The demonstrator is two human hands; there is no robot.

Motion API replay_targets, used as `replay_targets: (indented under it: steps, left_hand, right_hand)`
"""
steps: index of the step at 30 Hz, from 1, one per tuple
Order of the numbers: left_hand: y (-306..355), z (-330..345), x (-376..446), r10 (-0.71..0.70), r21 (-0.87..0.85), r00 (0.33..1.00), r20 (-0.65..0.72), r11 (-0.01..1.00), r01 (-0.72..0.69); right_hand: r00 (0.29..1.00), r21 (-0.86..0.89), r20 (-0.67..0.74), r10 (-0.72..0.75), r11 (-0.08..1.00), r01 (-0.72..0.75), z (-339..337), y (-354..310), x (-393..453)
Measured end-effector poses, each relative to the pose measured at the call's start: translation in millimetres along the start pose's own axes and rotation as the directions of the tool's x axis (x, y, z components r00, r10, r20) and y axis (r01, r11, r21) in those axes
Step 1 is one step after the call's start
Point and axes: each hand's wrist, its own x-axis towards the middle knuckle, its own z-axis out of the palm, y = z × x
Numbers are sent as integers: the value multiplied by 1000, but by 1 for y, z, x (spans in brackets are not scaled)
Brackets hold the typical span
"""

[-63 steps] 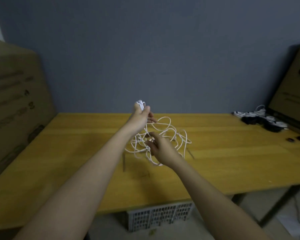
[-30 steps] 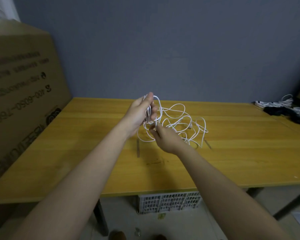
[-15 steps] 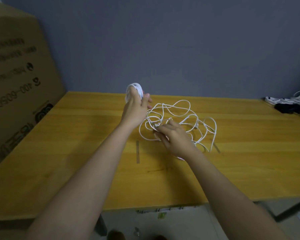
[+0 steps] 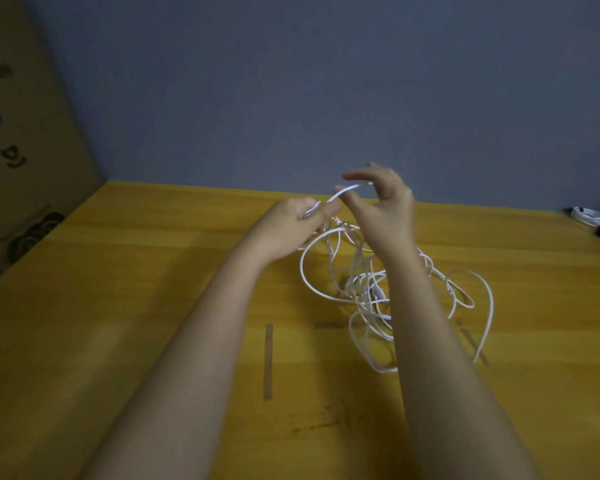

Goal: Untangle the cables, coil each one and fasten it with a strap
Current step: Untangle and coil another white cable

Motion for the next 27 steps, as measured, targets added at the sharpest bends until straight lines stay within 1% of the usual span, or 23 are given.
replay_targets:
  steps: [3,5,6,8,10,12,15,17,18,19,20,21,22,23,24,25,26,27]
  left_hand:
    - [-16,7,11,-62,-203,995,-79,978,45]
    - [-28,11,18,-112,-281,982,-150,957,67]
    - [-33,13,22,-136,-321,974,-180,944,72]
    - [-41,17,26,-175,-387,959,-223,919,78]
    - [-45,20,28,-194,-405,950,-244,910,82]
    - [-46,20,30,-215,-439,938,-271,895,78]
    - [-42,16,30,-240,-479,927,-289,874,77]
    - [-40,15,28,-225,-454,934,-279,888,78]
    - [-38,15,27,-207,-433,941,-268,898,74]
    - [-36,14,25,-188,-405,949,-253,911,73]
    - [-32,14,23,-172,-372,957,-236,925,74]
    - [-28,14,22,-155,-332,964,-219,940,76]
    - [-22,13,21,-139,-290,969,-206,954,76]
    - [-16,12,20,-131,-267,971,-202,961,74]
    - [-10,12,20,-129,-274,970,-207,959,69]
    - [-5,10,20,-130,-295,968,-216,954,62]
    - [-2,8,19,-134,-313,965,-228,948,58]
    - [-1,6,19,-138,-320,962,-237,946,57]
  right_hand:
    - [1000,-5,-22,-7,1000,7,7,17,11]
    - [1000,-140,-24,-18,990,14,7,30,14]
    - [1000,-213,17,16,977,-13,6,36,15]
    - [973,-296,162,167,948,-113,7,44,13]
    - [906,-329,293,306,922,-205,7,47,9]
    - [828,-331,388,406,899,-285,1,43,7]
    - [685,-188,509,521,844,-502,-11,30,7]
    - [586,-96,559,586,748,-656,-13,21,8]
    - [576,-61,546,608,715,-697,-12,18,10]
    - [637,-64,481,603,748,-661,-10,18,15]
    - [744,-136,388,544,832,-538,-10,19,23]
    - [862,-255,278,424,898,-360,-12,19,33]
    - [945,-362,177,274,911,-196,-16,14,44]
    - [984,-410,127,121,910,-59,-20,6,53]
    - [992,-405,128,-13,912,64,-23,-2,60]
    - [984,-379,139,-116,911,161,-25,-7,64]
    - [974,-350,139,-177,912,215,-26,-10,64]
    - [973,-331,138,-187,917,223,-26,-9,61]
